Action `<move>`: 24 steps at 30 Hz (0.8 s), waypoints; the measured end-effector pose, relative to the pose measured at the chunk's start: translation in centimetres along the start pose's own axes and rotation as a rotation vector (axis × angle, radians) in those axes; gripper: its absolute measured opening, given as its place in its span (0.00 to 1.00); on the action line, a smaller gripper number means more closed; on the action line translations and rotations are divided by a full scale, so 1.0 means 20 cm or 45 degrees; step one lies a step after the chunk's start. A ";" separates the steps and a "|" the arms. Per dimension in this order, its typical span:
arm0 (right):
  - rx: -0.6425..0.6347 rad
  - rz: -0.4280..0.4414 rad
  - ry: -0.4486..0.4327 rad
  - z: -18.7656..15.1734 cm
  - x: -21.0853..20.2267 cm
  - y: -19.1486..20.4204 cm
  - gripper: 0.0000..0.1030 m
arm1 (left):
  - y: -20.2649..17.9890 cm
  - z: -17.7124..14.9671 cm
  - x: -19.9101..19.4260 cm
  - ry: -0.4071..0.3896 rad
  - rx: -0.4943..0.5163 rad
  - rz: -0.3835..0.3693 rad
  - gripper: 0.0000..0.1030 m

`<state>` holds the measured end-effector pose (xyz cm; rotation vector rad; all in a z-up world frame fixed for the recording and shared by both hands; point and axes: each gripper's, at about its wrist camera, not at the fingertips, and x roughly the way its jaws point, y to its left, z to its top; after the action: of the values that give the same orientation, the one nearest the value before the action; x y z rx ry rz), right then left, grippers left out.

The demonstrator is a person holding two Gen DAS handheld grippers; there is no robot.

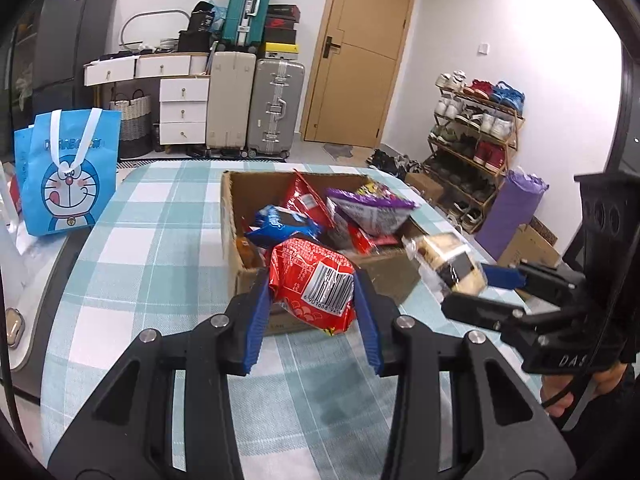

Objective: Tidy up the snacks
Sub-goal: 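Lift and carry the red packet and cracker pack over the box, then lower both packets into the box and open both tools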

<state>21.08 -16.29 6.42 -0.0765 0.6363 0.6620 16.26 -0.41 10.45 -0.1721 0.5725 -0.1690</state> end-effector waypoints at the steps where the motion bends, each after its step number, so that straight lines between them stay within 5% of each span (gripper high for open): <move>1: 0.002 0.002 -0.002 0.01 0.01 0.00 0.61 | 0.01 0.01 0.00 -0.004 -0.012 0.005 0.36; 24: 0.035 -0.032 0.042 0.21 0.27 -0.06 0.62 | 0.03 0.17 0.36 0.045 -0.051 0.103 0.37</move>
<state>27.27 -13.24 6.63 -0.0699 0.6747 0.6289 24.24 -1.01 9.44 -0.1850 0.6177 -0.0819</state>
